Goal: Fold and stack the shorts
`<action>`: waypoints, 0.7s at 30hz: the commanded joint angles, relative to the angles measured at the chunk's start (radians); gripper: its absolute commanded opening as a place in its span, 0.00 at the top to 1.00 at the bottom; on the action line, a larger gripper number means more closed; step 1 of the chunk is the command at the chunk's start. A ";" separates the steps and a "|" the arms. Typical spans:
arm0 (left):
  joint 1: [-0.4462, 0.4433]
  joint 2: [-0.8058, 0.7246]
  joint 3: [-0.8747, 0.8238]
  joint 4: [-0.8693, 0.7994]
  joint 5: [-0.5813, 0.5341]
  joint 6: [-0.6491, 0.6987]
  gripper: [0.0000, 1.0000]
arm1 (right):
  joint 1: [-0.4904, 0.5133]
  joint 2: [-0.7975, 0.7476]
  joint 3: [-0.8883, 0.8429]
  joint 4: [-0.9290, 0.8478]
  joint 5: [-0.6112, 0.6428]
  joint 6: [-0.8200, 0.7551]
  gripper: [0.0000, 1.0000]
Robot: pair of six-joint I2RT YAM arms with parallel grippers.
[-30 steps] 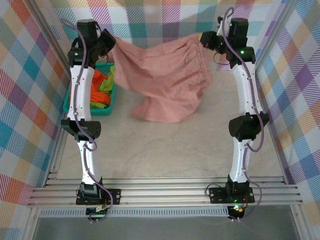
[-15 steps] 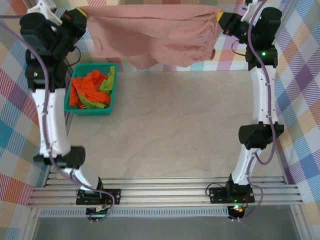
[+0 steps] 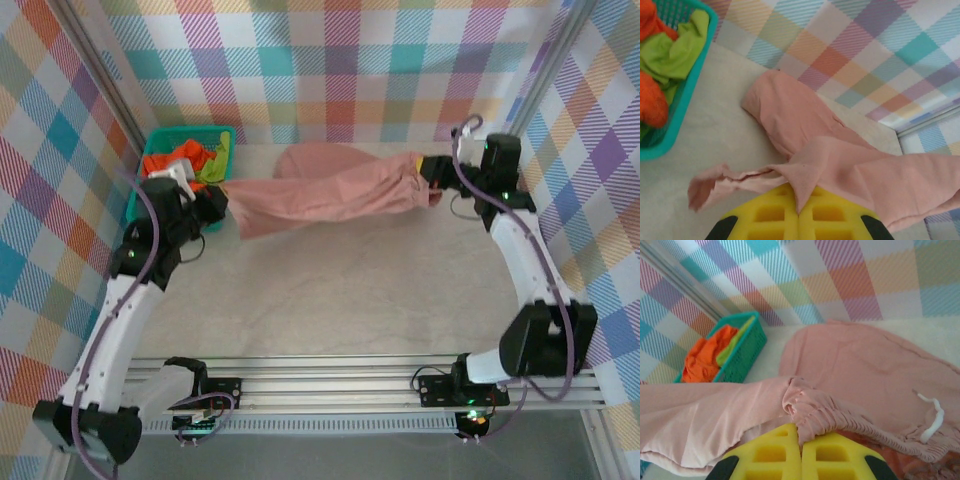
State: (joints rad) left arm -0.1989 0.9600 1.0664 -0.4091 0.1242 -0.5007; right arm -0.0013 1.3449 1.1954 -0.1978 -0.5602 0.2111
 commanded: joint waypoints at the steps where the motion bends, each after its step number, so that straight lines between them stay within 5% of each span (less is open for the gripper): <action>1: -0.045 -0.153 -0.078 0.013 -0.051 -0.033 1.00 | -0.006 -0.182 -0.163 0.003 0.051 -0.040 1.00; 5: -0.054 -0.295 -0.208 -0.063 -0.062 -0.098 1.00 | -0.005 -0.372 -0.365 -0.092 0.100 0.054 1.00; 12: -0.055 -0.459 -0.327 -0.213 -0.161 -0.126 1.00 | -0.005 -0.640 -0.663 -0.276 0.096 0.442 1.00; 17: -0.055 -0.431 -0.291 -0.157 -0.184 -0.097 1.00 | -0.005 -0.711 -0.717 -0.427 0.175 0.470 1.00; 21: -0.056 -0.242 -0.138 -0.072 -0.148 -0.009 1.00 | -0.005 -0.688 -0.681 -0.455 0.270 0.468 1.00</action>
State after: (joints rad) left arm -0.2543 0.6189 0.8146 -0.5957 -0.0086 -0.5819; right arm -0.0006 0.6456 0.4797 -0.5938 -0.3927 0.6437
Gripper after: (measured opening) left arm 0.049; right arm 0.061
